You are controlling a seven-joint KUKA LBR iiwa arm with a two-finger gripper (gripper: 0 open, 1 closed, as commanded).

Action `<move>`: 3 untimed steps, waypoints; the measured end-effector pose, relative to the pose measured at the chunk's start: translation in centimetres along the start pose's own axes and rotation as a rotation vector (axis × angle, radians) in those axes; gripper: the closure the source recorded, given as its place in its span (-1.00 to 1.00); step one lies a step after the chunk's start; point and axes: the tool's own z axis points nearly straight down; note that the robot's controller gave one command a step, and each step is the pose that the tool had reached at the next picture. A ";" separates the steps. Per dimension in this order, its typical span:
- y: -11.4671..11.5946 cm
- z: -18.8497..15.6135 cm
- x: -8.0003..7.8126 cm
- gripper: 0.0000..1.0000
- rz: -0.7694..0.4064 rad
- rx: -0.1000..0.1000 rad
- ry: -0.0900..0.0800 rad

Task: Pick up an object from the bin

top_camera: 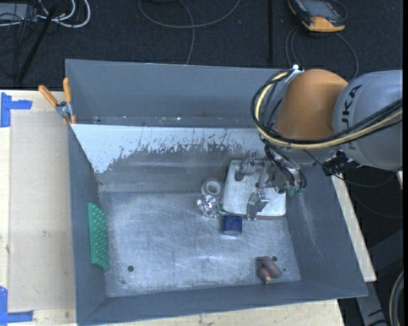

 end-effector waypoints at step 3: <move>5.9 -4.9 0.8 1.00 0.055 -0.002 -0.009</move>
Offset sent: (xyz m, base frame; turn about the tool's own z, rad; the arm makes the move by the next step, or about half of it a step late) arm -0.0052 0.0499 -0.0481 0.0142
